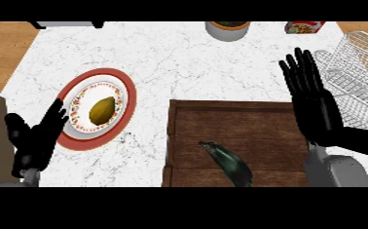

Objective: Pick the eggplant from the tray and place it in the tiered basket

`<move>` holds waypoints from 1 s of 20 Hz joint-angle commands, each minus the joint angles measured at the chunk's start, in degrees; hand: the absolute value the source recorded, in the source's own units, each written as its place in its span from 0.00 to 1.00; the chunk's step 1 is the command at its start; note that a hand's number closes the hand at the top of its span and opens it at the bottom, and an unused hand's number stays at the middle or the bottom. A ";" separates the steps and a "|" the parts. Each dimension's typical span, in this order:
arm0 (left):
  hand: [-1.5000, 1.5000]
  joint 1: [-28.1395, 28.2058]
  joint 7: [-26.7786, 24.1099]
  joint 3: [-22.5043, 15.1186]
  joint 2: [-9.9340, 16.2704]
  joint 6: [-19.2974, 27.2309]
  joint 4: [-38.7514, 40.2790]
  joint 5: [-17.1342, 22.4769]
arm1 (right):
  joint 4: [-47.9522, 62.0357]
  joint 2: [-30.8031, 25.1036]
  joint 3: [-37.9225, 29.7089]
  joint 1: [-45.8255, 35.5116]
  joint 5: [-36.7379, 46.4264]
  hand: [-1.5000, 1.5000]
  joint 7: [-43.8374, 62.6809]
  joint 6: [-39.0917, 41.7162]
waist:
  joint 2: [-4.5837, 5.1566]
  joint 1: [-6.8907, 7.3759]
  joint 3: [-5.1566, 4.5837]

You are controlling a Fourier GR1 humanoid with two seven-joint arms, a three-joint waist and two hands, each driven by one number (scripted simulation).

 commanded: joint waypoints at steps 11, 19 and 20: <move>0.50 2.35 -8.33 -10.05 -10.27 8.06 -1.93 -11.51 | 5.68 -4.68 -0.83 -3.83 20.17 0.00 23.85 -22.96 | 1.20 -0.36 -0.66; 0.50 2.62 -6.25 -9.90 -10.66 8.83 -3.96 -13.20 | -13.52 -16.43 3.65 -2.78 18.44 0.00 43.92 -8.48 | 0.91 -0.40 -0.66; 0.50 2.42 -7.70 -9.40 -10.46 7.58 -2.65 -12.50 | -13.75 -17.09 7.62 -3.77 20.87 0.00 48.61 -7.67 | 0.88 -0.34 -0.82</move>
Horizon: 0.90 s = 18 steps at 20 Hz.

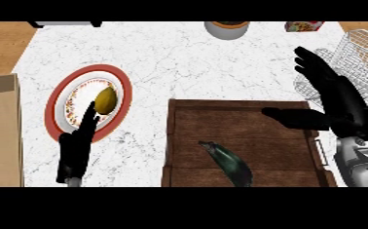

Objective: Pick the eggplant from the tray and place it in the tiered basket

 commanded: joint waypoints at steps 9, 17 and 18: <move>0.50 0.93 1.02 -1.14 -1.33 0.04 -0.26 -0.57 | -12.38 -17.15 15.70 -11.25 -1.11 0.00 34.72 26.07 | 0.18 1.49 -0.94; 0.50 0.17 1.04 -3.08 -5.02 2.45 0.53 -3.31 | -12.28 -8.96 28.48 -20.08 9.67 0.00 49.11 23.11 | 0.46 1.42 -0.73; 0.50 1.86 -1.55 -0.74 -2.73 -0.48 2.48 -1.50 | -15.77 -9.67 28.45 -18.92 8.65 0.00 51.70 23.80 | 0.33 0.85 -0.76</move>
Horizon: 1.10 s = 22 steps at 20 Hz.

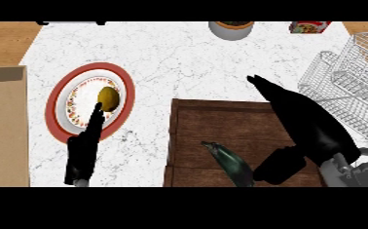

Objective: Pick the eggplant from the tray and place it in the tiered basket

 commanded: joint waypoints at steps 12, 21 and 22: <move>0.50 -0.77 0.42 1.57 -0.66 -0.68 2.48 -0.55 | 9.04 7.15 16.72 -4.02 9.89 0.00 14.96 6.44 | 0.41 -0.39 -0.66; 0.50 0.68 -1.34 2.79 -0.88 -2.39 4.08 -0.05 | 15.22 15.74 17.54 -6.91 9.00 0.00 18.24 5.52 | 0.42 -0.36 -0.62; 0.50 2.15 -1.70 1.52 -1.68 -1.32 3.37 -1.24 | 13.79 12.64 17.16 -4.63 7.55 0.00 16.36 6.81 | 0.34 -0.69 -0.59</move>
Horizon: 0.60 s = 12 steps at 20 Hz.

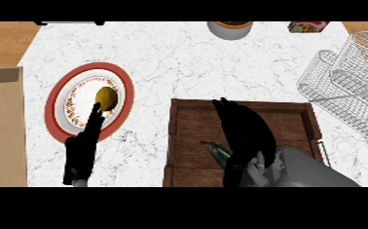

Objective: Pick the eggplant from the tray and place it in the tiered basket

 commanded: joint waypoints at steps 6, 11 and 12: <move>0.50 -1.00 3.46 0.77 0.90 -0.82 -0.11 -0.05 | 7.63 5.55 3.97 -1.95 -0.96 0.00 13.96 6.83 | 0.24 -0.03 -0.68; 0.50 1.98 0.02 0.02 -1.52 0.51 1.35 -0.98 | 6.28 5.17 4.32 -1.28 -2.98 0.00 16.14 6.99 | 0.04 -0.50 -0.69; 0.50 0.86 -0.16 1.04 -0.66 -1.23 1.62 0.13 | 11.20 6.76 3.87 -2.13 -2.77 0.00 13.99 6.18 | 0.31 0.03 -0.68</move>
